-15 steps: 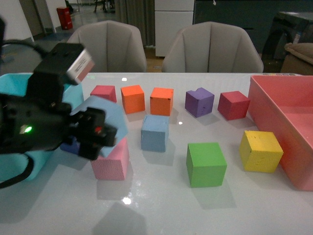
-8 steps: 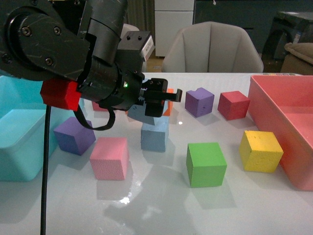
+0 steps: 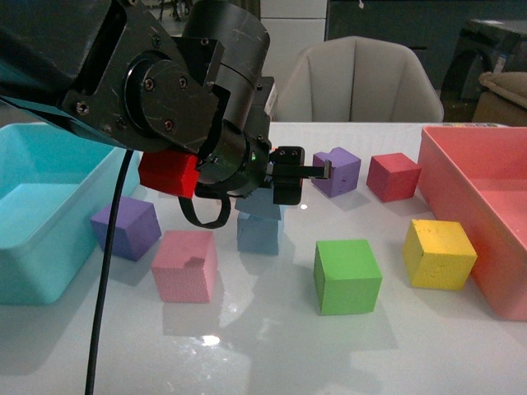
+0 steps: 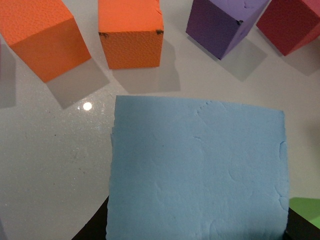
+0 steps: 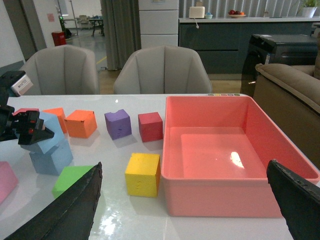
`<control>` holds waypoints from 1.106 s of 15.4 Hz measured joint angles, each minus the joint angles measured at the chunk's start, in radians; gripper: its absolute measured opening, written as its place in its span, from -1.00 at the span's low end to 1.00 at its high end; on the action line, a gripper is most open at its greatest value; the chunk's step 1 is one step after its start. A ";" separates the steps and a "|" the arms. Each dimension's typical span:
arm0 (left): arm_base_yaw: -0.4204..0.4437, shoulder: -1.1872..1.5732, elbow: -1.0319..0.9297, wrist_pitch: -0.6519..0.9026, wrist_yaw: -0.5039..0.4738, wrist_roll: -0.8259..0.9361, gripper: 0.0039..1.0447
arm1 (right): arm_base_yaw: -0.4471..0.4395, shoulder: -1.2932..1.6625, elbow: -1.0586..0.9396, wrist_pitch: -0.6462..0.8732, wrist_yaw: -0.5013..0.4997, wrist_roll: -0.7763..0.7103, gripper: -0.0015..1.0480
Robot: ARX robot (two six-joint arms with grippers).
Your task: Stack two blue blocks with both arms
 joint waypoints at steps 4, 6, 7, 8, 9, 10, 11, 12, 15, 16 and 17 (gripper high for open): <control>0.003 0.066 0.047 -0.007 -0.045 -0.034 -0.07 | 0.000 0.000 0.000 0.000 0.000 0.000 0.87; 0.003 0.075 0.052 -0.003 -0.066 -0.047 -0.07 | 0.000 0.000 0.000 0.000 0.000 0.000 0.88; 0.000 0.078 0.055 -0.003 -0.069 -0.048 -0.07 | 0.000 0.000 0.000 0.000 0.000 0.000 0.88; -0.003 0.080 0.055 0.002 -0.068 -0.051 0.15 | 0.000 0.000 0.000 0.000 0.000 0.000 0.87; -0.006 0.080 0.055 0.008 -0.070 -0.051 0.37 | 0.000 0.000 0.000 0.000 0.000 0.000 0.87; -0.007 0.080 0.056 0.009 -0.076 -0.050 0.58 | 0.000 0.000 0.000 0.000 0.000 0.000 0.87; -0.007 0.080 0.056 0.018 -0.077 -0.050 0.79 | 0.000 0.000 0.000 0.000 0.000 0.000 0.87; -0.007 0.080 0.056 0.024 -0.078 -0.046 0.92 | 0.000 0.000 0.000 0.000 0.000 0.000 0.87; -0.007 0.058 0.055 0.055 -0.074 -0.041 0.88 | 0.000 0.000 0.000 0.000 0.000 0.000 0.87; -0.007 0.039 0.055 0.064 -0.071 -0.040 0.88 | 0.000 0.000 0.000 0.000 0.000 0.000 0.87; -0.007 0.014 0.055 0.067 -0.065 -0.040 0.88 | 0.000 0.000 0.000 0.000 0.000 0.000 0.87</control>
